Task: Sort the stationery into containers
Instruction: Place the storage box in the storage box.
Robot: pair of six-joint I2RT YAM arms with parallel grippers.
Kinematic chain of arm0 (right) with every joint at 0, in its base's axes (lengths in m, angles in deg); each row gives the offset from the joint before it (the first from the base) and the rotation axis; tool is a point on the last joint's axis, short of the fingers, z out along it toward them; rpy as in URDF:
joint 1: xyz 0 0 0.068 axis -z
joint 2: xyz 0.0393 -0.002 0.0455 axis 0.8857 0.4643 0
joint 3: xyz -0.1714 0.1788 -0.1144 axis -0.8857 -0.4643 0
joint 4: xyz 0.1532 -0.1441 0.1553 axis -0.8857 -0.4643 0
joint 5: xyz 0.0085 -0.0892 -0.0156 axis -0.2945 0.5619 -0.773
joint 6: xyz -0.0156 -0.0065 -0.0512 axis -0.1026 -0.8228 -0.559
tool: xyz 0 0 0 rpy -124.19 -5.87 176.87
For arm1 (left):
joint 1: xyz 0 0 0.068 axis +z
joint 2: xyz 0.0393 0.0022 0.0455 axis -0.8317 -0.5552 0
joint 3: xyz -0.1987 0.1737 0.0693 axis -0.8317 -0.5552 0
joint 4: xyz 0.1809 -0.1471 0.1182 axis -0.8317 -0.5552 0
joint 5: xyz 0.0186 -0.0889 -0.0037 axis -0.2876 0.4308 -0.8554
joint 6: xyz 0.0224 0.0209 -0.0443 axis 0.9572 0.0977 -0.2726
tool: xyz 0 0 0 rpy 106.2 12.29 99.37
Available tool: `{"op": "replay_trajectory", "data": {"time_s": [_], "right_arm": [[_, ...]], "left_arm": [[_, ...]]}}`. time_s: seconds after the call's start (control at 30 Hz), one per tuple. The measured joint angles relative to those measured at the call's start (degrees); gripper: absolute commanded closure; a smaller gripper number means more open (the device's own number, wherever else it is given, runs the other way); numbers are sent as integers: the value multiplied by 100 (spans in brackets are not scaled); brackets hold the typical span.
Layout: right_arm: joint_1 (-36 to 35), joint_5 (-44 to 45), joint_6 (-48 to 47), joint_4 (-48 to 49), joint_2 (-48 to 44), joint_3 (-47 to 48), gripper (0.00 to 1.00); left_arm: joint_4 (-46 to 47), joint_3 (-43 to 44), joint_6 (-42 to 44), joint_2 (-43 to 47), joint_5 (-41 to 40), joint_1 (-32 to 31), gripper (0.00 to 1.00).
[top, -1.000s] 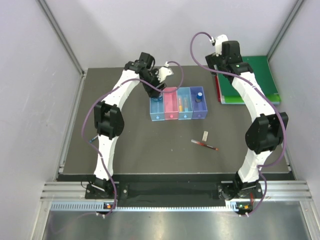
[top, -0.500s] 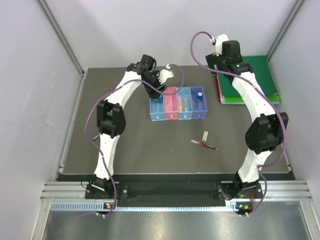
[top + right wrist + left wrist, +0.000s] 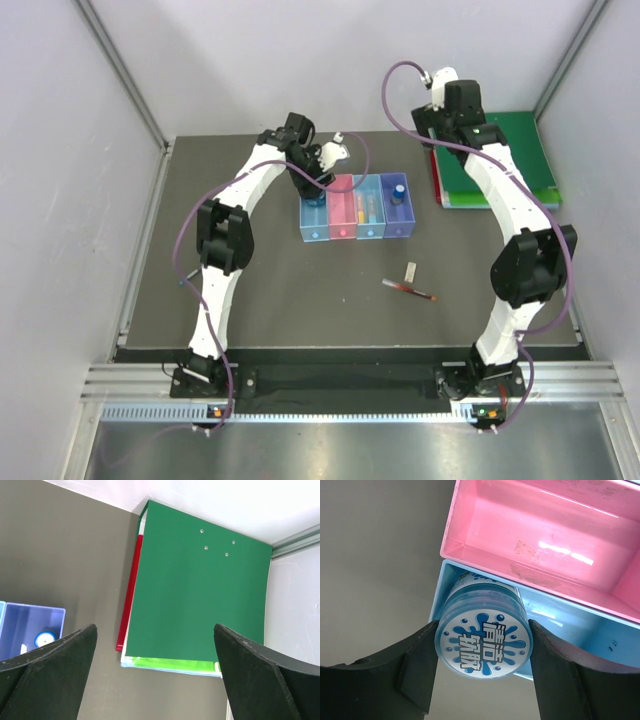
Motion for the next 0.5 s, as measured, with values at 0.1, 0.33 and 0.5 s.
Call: {"op": "replay_trajectory", "data": {"time_s": [0.1,0.33,0.5], "right_arm": [[0,0,4,0,0,11,0],[0,-2,9,-2,0,35,0],[0,-7,9,-9,0,35,0]], "left_arm": [[0,0,15,0,-4,-2,27],[20,-2,26,0,0,-4,19],[144,-28,39,0,0,-4,16]]}}
